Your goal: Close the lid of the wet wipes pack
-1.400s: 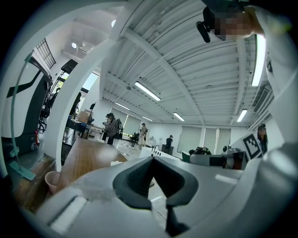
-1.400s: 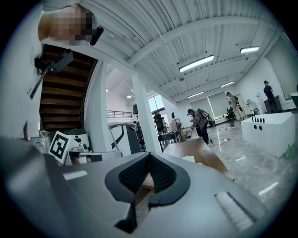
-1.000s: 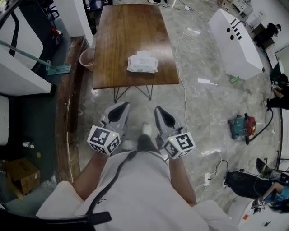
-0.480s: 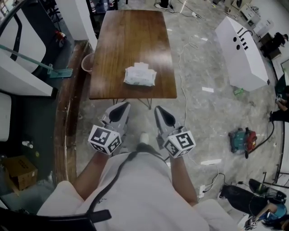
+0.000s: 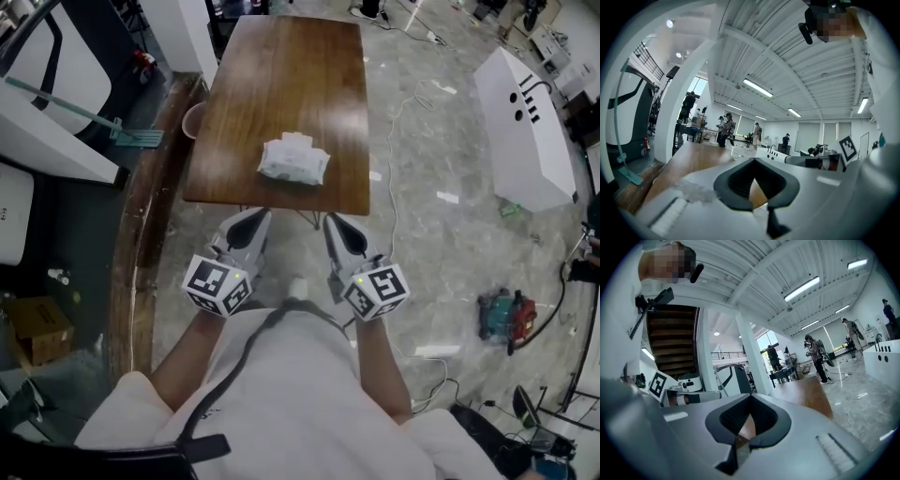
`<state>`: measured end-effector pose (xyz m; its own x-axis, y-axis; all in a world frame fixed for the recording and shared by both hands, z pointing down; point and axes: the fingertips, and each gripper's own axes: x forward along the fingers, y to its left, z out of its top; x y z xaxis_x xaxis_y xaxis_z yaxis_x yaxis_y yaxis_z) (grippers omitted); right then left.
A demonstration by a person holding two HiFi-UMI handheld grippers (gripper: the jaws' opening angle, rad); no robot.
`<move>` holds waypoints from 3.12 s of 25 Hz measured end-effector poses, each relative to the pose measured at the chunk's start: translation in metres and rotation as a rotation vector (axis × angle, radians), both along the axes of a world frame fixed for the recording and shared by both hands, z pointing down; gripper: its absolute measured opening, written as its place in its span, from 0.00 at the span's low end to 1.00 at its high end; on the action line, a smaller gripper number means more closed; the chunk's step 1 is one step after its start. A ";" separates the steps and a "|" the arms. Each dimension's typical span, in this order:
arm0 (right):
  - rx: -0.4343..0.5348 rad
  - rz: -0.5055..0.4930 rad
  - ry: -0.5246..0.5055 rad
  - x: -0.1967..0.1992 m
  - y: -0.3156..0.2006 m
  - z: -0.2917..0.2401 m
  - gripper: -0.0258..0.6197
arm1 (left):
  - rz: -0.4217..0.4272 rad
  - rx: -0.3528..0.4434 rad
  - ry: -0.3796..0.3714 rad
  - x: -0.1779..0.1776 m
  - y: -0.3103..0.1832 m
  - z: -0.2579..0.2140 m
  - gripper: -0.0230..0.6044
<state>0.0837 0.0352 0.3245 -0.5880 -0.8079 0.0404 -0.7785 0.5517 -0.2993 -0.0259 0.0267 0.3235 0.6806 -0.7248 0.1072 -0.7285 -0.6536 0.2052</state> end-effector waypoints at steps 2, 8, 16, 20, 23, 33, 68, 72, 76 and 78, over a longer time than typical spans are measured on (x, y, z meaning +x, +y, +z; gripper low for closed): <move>-0.006 -0.017 -0.003 0.004 -0.003 0.005 0.05 | -0.017 -0.010 -0.003 0.003 0.000 0.005 0.04; -0.022 -0.044 -0.014 0.018 -0.009 0.011 0.05 | -0.047 -0.023 -0.017 0.013 -0.006 0.011 0.04; -0.050 -0.054 -0.011 0.034 -0.022 0.020 0.05 | -0.054 -0.018 -0.019 0.026 -0.028 0.009 0.04; -0.057 -0.059 0.005 0.030 -0.035 0.022 0.05 | -0.045 -0.024 -0.013 0.026 -0.041 0.010 0.04; -0.066 -0.046 0.003 0.025 -0.045 0.021 0.05 | -0.030 -0.035 -0.016 0.022 -0.050 0.012 0.04; -0.098 -0.038 0.040 -0.008 -0.084 0.035 0.05 | 0.016 -0.079 -0.038 -0.002 -0.086 0.031 0.04; -0.210 -0.042 0.151 -0.024 -0.199 0.150 0.09 | 0.051 -0.213 -0.040 0.002 -0.190 0.152 0.04; -0.217 -0.058 0.158 -0.027 -0.208 0.160 0.09 | 0.065 -0.209 -0.052 0.007 -0.198 0.164 0.04; -0.210 -0.055 0.161 -0.026 -0.213 0.164 0.12 | 0.065 -0.210 -0.061 0.009 -0.205 0.172 0.04; -0.204 -0.053 0.156 -0.025 -0.218 0.164 0.13 | 0.060 -0.211 -0.068 0.009 -0.207 0.174 0.04</move>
<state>0.0588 -0.1829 0.4890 -0.6029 -0.7420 0.2932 -0.7958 0.5333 -0.2868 -0.0170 -0.1807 0.4980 0.7079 -0.6399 0.2989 -0.7063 -0.6439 0.2941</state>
